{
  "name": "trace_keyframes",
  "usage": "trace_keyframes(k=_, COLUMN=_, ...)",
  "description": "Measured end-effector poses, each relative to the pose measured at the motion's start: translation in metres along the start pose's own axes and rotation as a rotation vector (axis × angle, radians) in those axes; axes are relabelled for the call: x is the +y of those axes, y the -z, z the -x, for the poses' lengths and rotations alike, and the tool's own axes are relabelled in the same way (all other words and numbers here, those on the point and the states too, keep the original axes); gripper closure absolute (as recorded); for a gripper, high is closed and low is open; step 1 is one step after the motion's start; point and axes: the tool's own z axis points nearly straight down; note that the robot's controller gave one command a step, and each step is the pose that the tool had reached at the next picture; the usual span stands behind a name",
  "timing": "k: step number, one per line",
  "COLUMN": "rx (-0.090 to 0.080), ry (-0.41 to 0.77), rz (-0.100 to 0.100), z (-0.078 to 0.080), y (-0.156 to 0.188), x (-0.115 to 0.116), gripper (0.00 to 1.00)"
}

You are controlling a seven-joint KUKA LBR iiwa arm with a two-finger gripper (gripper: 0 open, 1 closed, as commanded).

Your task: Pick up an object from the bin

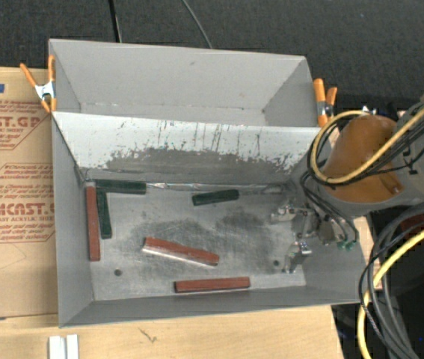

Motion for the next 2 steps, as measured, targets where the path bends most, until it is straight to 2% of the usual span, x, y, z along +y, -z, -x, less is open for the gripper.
trace_keyframes(k=1, rx=0.006, ry=-0.049, rz=0.002, z=0.010, y=-0.005, x=0.046, gripper=0.00)
trace_keyframes(k=2, rx=0.002, ry=-0.066, rz=0.003, z=-0.008, y=-0.025, x=0.061, gripper=0.00)
